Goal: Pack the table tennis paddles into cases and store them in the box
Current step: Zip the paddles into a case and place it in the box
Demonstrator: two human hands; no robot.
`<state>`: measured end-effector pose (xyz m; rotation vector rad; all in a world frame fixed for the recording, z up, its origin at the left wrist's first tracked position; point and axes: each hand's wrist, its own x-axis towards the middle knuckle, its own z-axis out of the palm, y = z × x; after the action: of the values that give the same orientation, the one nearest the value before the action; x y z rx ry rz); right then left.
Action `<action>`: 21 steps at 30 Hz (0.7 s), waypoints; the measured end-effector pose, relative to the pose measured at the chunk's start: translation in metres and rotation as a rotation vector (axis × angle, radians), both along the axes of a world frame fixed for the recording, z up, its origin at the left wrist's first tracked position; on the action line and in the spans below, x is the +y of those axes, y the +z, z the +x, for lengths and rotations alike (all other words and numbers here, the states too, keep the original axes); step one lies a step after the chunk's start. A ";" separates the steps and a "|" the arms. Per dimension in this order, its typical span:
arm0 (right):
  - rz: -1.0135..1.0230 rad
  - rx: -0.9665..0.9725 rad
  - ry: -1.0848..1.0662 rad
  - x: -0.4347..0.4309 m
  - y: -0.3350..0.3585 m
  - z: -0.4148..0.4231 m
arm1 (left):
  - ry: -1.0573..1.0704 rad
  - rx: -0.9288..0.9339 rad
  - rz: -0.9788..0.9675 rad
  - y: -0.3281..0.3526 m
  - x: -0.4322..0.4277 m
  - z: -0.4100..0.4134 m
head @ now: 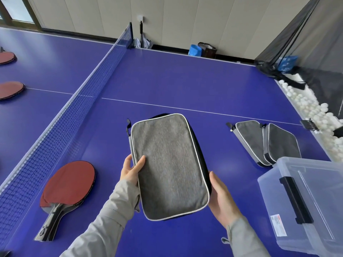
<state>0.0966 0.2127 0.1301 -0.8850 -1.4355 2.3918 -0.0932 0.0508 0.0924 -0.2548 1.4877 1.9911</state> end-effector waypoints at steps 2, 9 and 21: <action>-0.069 -0.051 0.033 -0.003 0.003 0.002 | -0.019 -0.014 -0.025 -0.004 0.001 0.002; 0.186 -0.189 -0.138 -0.027 -0.006 -0.002 | -0.262 0.354 -0.582 0.002 0.018 0.028; 0.580 -0.142 -0.049 -0.080 -0.018 -0.004 | -0.474 0.196 -0.223 0.016 0.033 0.101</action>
<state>0.0926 0.1323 0.1120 -0.9218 -1.9794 1.7390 0.0074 0.0838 0.1081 0.1950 1.7069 1.5066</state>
